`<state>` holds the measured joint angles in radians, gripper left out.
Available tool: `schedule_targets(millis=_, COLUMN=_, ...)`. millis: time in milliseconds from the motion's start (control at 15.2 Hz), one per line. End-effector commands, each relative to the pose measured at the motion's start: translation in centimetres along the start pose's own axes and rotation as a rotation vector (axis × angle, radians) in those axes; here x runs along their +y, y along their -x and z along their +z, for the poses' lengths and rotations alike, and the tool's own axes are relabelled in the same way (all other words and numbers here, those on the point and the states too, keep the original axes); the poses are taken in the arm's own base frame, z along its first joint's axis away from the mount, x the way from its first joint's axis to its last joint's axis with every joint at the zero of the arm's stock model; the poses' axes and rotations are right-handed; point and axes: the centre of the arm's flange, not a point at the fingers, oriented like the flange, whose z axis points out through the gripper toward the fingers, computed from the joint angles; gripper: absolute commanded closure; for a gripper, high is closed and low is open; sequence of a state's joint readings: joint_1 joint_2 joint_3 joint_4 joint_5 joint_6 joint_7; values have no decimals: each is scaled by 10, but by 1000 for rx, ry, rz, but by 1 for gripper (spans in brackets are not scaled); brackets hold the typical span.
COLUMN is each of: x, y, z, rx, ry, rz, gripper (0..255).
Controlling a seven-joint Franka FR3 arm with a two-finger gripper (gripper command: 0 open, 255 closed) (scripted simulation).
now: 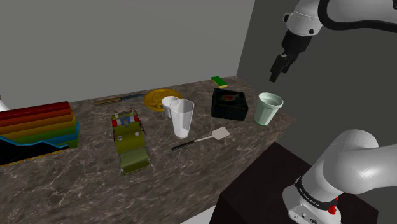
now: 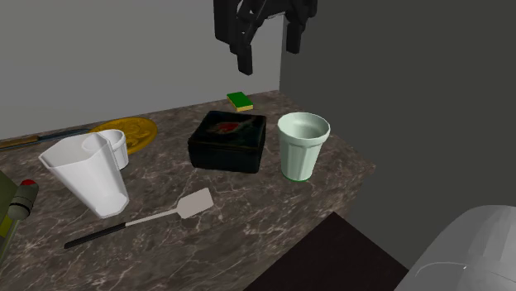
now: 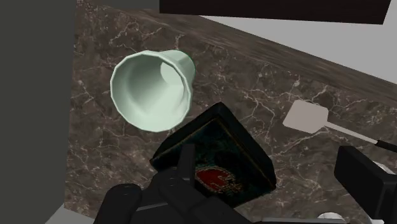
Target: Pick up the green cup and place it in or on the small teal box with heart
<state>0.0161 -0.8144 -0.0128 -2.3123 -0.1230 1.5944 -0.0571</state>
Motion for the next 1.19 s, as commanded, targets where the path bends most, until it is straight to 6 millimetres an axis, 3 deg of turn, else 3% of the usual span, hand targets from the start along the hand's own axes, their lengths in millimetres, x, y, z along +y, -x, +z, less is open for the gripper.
schedule_targets(millis=0, x=0, y=0, z=0, rx=0, ry=0, rz=0, gripper=0)
schedule_targets(millis=924, x=56, y=-7, z=173, rx=-48, ry=57, rz=-210, gripper=0)
schedule_targets(millis=1122, x=59, y=-7, z=192, rx=-50, ry=59, rz=-220, gripper=0)
